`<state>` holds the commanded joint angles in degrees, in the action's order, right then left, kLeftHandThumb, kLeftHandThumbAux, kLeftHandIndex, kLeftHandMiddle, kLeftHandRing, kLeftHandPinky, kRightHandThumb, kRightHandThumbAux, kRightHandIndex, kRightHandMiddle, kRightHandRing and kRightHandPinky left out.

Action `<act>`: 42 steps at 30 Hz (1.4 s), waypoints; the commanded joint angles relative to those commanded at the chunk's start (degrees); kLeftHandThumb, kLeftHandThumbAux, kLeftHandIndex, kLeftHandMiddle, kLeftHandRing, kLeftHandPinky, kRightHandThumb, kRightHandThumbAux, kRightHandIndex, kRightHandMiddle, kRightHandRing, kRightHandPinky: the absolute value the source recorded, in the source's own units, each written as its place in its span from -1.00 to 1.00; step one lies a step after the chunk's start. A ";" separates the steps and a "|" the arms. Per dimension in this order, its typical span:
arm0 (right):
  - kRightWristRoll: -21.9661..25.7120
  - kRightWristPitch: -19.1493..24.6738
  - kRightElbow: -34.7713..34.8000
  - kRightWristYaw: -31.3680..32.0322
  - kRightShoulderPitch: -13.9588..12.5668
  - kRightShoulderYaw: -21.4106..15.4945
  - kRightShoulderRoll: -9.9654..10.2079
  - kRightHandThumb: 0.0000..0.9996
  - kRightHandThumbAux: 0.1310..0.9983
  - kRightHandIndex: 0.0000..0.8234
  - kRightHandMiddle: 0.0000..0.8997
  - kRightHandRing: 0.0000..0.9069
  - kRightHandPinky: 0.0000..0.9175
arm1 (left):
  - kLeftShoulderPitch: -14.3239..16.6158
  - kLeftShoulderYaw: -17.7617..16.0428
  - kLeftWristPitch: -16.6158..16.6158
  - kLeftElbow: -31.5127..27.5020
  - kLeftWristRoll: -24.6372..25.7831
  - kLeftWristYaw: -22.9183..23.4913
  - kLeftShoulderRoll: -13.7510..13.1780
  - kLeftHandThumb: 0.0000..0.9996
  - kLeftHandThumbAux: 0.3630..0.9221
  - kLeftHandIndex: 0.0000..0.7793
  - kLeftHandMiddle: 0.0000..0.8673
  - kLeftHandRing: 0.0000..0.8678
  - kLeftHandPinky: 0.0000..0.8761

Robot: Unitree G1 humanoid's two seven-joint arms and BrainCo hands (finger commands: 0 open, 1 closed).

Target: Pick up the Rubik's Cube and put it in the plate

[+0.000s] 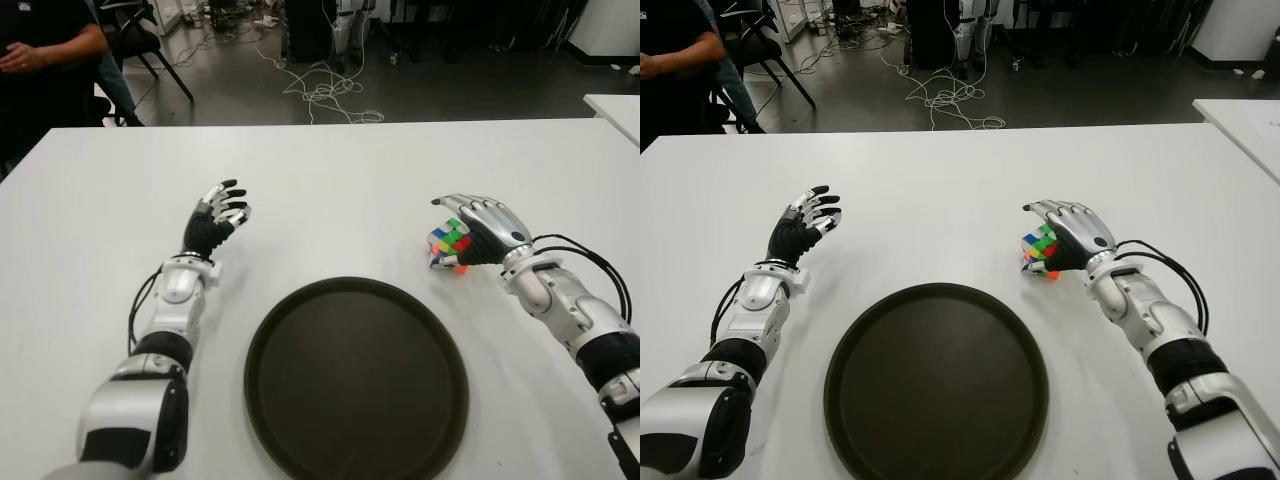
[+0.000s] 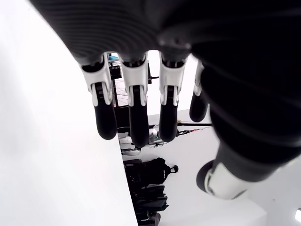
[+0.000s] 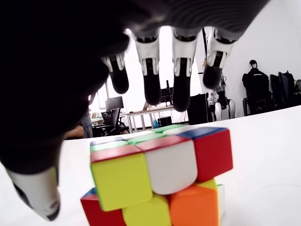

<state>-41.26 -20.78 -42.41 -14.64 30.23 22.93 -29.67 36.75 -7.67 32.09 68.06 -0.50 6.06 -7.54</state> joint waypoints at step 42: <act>1.91 0.60 -3.13 7.46 0.59 0.53 2.24 -1.00 0.30 -0.50 -0.49 -0.47 -0.57 | -0.25 0.18 0.69 -0.24 -0.46 -0.53 -0.49 -0.70 0.39 -0.54 -0.44 -0.45 -0.44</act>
<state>-39.35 -20.18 -45.54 -7.18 30.82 23.46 -27.44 36.50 -7.49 32.78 67.82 -0.97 5.53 -8.04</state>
